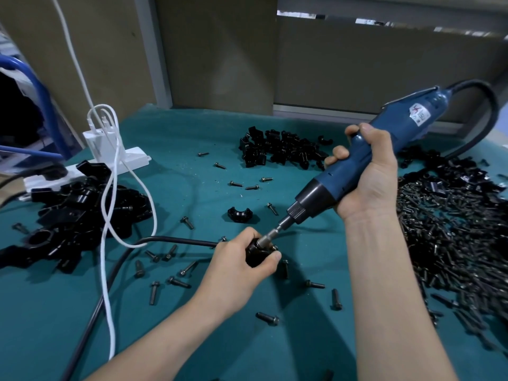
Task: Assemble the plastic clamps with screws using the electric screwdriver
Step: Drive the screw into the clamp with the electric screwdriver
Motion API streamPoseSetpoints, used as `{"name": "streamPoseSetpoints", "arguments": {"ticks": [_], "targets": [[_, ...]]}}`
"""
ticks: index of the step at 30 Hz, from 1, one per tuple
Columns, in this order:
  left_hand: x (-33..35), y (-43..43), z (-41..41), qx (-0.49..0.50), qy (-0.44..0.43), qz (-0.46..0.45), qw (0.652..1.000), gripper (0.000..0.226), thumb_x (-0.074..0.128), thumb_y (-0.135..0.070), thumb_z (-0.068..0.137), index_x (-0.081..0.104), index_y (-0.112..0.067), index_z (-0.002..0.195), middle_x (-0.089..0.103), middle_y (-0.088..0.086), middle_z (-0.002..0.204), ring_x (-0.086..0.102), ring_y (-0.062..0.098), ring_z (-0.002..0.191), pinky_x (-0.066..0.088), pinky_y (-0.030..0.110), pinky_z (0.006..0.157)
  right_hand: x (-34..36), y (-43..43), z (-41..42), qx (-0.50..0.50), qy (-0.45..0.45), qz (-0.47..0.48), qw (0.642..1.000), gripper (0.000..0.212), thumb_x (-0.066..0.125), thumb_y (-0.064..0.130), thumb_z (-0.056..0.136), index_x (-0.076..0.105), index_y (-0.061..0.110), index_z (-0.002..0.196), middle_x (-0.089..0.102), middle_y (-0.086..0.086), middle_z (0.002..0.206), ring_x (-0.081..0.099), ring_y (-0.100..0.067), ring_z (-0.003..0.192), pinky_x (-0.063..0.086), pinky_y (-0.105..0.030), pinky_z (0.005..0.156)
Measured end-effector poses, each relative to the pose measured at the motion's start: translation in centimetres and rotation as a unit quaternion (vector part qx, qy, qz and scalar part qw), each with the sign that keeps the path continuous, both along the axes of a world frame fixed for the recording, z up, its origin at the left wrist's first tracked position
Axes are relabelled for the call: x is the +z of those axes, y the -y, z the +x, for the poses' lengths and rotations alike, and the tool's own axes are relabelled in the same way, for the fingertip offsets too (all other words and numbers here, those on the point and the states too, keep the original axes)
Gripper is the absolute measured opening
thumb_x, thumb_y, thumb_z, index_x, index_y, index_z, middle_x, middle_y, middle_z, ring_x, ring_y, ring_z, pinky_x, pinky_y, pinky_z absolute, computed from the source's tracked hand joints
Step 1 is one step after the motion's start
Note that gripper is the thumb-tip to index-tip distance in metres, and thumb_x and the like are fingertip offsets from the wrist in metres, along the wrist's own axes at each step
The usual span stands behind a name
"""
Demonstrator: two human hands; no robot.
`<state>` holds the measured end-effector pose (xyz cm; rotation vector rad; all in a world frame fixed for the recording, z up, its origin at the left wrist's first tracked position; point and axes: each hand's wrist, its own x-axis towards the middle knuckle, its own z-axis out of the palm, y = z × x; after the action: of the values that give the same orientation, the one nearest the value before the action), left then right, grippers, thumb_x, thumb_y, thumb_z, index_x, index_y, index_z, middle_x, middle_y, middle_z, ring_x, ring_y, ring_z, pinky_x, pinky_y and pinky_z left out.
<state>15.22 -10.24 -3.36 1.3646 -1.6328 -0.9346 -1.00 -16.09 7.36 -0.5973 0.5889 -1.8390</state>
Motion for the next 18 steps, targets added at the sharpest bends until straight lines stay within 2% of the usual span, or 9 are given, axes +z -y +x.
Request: {"name": "streamPoseSetpoints", "arguments": {"ticks": [3,7,10,13,15,16,18], "targets": [[0.1,0.0,-0.1,-0.001,-0.003,0.000,1.000,0.028,0.069,-0.037,0.078,0.054,-0.013,0.075,0.057,0.013,0.061,0.037,0.014,0.047,0.037,0.033,0.049,0.0,0.0,0.0,0.003,-0.001,0.000,1.000,0.015,0.053,0.011,0.092,0.052,0.013,0.078,0.060,0.005,0.072,0.045,-0.008,0.048,0.042,-0.021,0.049],[0.2,-0.1,0.0,0.002,-0.005,0.003,1.000,0.028,0.070,-0.034,0.079,0.052,-0.015,0.072,0.047,0.003,0.053,0.037,0.014,0.047,0.035,0.029,0.048,-0.1,-0.1,0.1,0.005,-0.004,0.006,1.000,0.022,0.054,0.011,0.092,0.055,0.015,0.071,0.060,0.004,0.070,0.045,-0.008,0.047,0.041,-0.021,0.049],[0.3,-0.1,0.0,-0.004,0.000,0.007,1.000,0.026,0.071,-0.032,0.080,0.054,-0.014,0.073,0.053,0.003,0.056,0.038,0.012,0.047,0.034,0.024,0.047,0.0,-0.1,0.2,0.010,0.000,-0.005,1.000,0.027,0.054,0.010,0.092,0.058,0.017,0.066,0.060,0.005,0.070,0.045,-0.009,0.047,0.042,-0.021,0.048],[1.1,0.1,0.3,-0.061,-0.088,0.082,0.991,0.018,0.069,-0.021,0.086,0.057,-0.008,0.081,0.068,0.018,0.076,0.032,0.007,0.038,0.028,0.016,0.039,-0.1,-0.1,0.1,0.056,0.024,-0.053,0.997,0.019,0.051,0.017,0.093,0.056,0.017,0.075,0.061,0.007,0.073,0.046,-0.006,0.047,0.043,-0.019,0.048],[1.5,0.3,0.8,-0.142,-0.172,0.174,0.959,0.014,0.065,-0.015,0.090,0.057,-0.005,0.084,0.070,0.018,0.078,0.029,0.009,0.039,0.024,0.016,0.036,-0.1,-0.1,-0.2,0.103,0.030,-0.103,0.989,0.006,0.054,0.018,0.089,0.053,0.017,0.083,0.061,0.008,0.075,0.047,-0.005,0.047,0.043,-0.018,0.049],[1.7,0.2,1.0,-0.194,-0.211,0.230,0.930,0.013,0.065,-0.014,0.090,0.057,-0.006,0.084,0.070,0.015,0.076,0.029,0.008,0.041,0.023,0.015,0.036,-0.1,-0.1,-0.4,0.135,0.036,-0.130,0.982,0.008,0.060,0.018,0.084,0.053,0.017,0.086,0.061,0.007,0.076,0.047,-0.005,0.046,0.043,-0.019,0.048],[2.0,-0.2,1.0,-0.293,-0.267,0.336,0.854,0.009,0.065,-0.019,0.084,0.060,-0.012,0.081,0.068,0.010,0.072,0.031,0.005,0.043,0.022,0.012,0.034,-0.1,0.0,-0.9,0.214,0.060,-0.177,0.959,0.030,0.077,0.014,0.069,0.057,0.014,0.091,0.062,0.005,0.078,0.048,-0.007,0.044,0.044,-0.020,0.047]]}}
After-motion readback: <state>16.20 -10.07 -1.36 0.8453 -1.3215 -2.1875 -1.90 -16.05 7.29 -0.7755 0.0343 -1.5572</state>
